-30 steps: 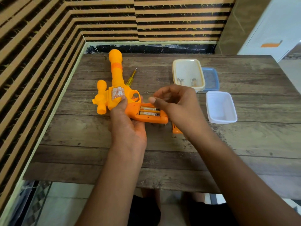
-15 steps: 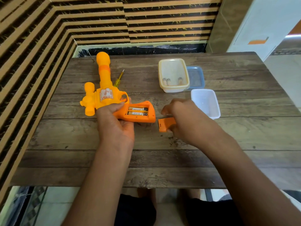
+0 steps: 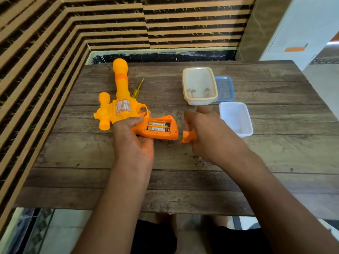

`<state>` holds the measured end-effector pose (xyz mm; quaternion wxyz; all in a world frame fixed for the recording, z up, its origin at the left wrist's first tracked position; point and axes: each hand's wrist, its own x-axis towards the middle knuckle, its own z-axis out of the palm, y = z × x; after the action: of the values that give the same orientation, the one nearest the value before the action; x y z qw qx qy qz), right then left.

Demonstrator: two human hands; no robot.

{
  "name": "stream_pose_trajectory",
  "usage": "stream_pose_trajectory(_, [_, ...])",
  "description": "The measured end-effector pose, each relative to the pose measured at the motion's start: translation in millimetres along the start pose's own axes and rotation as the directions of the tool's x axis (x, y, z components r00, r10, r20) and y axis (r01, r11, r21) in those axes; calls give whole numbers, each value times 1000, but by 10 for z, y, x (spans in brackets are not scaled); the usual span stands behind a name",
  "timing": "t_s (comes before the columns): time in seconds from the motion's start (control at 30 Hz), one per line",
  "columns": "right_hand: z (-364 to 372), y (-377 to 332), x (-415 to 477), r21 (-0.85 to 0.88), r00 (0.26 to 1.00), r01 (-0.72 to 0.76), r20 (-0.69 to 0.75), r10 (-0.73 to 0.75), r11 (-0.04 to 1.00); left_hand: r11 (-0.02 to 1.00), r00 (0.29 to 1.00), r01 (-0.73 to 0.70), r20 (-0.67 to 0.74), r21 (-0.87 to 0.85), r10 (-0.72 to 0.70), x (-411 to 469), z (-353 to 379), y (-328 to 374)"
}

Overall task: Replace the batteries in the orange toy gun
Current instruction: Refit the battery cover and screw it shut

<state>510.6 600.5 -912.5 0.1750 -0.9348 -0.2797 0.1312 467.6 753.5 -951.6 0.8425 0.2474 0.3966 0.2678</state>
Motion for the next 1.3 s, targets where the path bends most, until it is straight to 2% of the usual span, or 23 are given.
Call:
stream_pose_trajectory(0.13, [18, 67, 19, 48, 990, 16, -143, -9, 999, 1000, 1000, 15, 1, 10, -15, -24, 13, 7])
stream_pose_trajectory(0.23, [47, 83, 26, 182, 957, 71, -290, -15, 981, 1000, 1000, 1, 1, 21, -1, -20, 9, 9])
stream_pose_trajectory(0.33, [67, 42, 62, 370, 904, 177, -428, -2, 912, 1000, 1000, -6, 12, 17, 6, -18, 20, 18])
stream_pose_trajectory(0.43, [112, 1, 105, 522, 896, 255, -444, 3, 814, 999, 999, 1, 41, 40, -3, -30, 8, 21])
stream_pose_trajectory(0.5, [166, -26, 132, 544, 900, 264, -436, 0, 796, 998, 997, 12, 77, 63, -17, -43, -3, 17])
stream_pose_trajectory(0.57, [224, -40, 162, 508, 898, 271, -440, -24, 817, 997, 996, 17, 90, 69, -23, -61, -5, 18])
stream_pose_trajectory(0.7, [261, -8, 207, 298, 863, 361, -466, -196, 884, 997, 995, 33, 89, 70, -39, -61, 10, 26])
stream_pose_trajectory(0.87, [197, 60, 187, 137, 859, 424, -373, -350, 895, 998, 997, 17, 77, 58, -21, -49, 14, 39])
stream_pose_trajectory(1.07, [172, 124, 205, -31, 775, 484, -450, -444, 875, 996, 995, 0, 96, 89, -8, -32, 25, 72])
stream_pose_trajectory(1.17, [195, 124, 227, -81, 730, 523, -472, -495, 849, 992, 992, 25, 116, 123, -40, -44, 26, 87])
stream_pose_trajectory(1.3, [254, 60, 211, 0, 699, 564, -532, -477, 826, 987, 986, 25, 158, 157, -50, -54, 25, 106])
